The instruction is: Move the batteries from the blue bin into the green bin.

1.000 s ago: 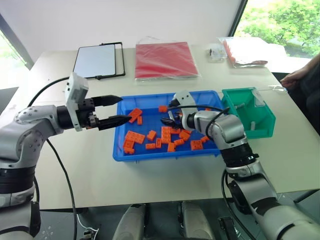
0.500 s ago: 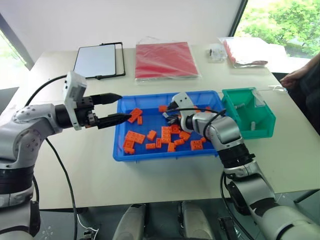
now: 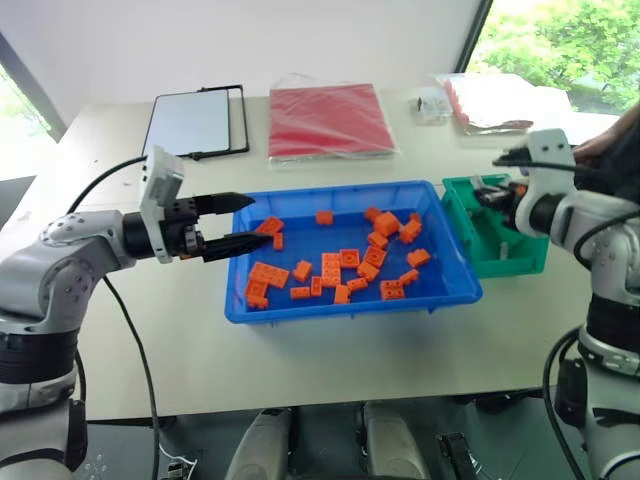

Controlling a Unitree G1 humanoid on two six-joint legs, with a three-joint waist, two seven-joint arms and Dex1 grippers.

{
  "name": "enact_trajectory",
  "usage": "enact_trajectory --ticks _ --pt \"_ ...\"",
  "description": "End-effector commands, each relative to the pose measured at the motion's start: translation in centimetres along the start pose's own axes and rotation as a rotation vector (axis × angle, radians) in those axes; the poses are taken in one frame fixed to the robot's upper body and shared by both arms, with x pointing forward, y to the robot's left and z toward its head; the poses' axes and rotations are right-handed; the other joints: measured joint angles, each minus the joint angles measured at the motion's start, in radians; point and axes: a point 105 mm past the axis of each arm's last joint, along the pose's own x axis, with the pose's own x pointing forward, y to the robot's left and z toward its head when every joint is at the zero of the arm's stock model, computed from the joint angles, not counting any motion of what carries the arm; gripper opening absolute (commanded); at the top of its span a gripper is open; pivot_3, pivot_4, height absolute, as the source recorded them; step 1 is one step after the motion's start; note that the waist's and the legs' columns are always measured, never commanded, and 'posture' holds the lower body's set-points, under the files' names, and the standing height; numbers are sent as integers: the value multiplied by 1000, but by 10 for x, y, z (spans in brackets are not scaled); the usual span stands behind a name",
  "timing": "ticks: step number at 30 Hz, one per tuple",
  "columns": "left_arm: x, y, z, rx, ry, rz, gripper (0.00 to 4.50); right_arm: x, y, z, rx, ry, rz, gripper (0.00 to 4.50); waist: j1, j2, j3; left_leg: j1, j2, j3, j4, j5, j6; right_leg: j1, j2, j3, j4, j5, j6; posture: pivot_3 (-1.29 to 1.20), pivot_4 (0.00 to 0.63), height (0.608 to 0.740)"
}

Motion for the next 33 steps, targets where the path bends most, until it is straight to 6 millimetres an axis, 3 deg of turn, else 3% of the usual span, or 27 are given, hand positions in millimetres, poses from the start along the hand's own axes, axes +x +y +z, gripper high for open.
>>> enact_trajectory --ticks 1,3,5,7,9,12,14,16,19,33 --pt "4 -12 1 24 12 -58 4500 -2 -14 3 -65 -55 -69 1508 -5 0 0 0 0 0 0 0 0 0 0 0 0 0 0 0 150 731" --pt "5 -12 2 25 11 -62 4500 0 -18 3 -133 -75 -98 2551 -5 0 0 0 0 0 0 0 0 0 0 0 0 0 0 0 150 731" --pt "5 -12 3 27 9 -60 4500 -1 -7 22 -195 -161 -69 3561 -6 0 0 0 0 0 1 0 0 0 0 0 0 0 0 0 150 731" --pt "4 -11 4 29 10 -58 4500 -2 15 40 -232 -231 5 3561 -8 0 0 0 0 0 1 0 0 0 0 0 0 0 0 0 150 731" --pt "4 -11 5 32 11 -55 4500 -2 39 45 -248 -249 98 3561 -9 0 0 0 0 0 1 0 0 0 1 0 0 0 0 0 150 731" --pt "3 -12 6 34 11 -49 4500 4 72 39 -225 -228 214 3561 -5 0 0 0 1 -1 0 0 0 0 2 0 0 0 0 0 150 731" --pt "3 -12 6 34 12 -47 4500 13 84 31 -177 -202 240 3561 -4 -1 0 0 1 -2 1 0 0 1 2 0 0 0 0 0 150 731" --pt "3 -13 6 35 12 -47 4500 21 90 24 -144 -183 243 3561 2 -1 0 -1 0 -2 1 0 0 1 1 0 0 0 0 0 150 731" --pt "3 -14 7 40 12 -41 4500 37 96 14 -137 -152 236 4467 15 -1 0 -1 -1 -2 1 0 0 0 0 0 -1 0 0 0 150 731" --pt "1 -15 11 49 6 -17 4500 73 99 -21 -88 -51 253 4467 15 -1 0 -1 -1 -2 1 0 0 0 1 0 0 0 0 0 150 731"
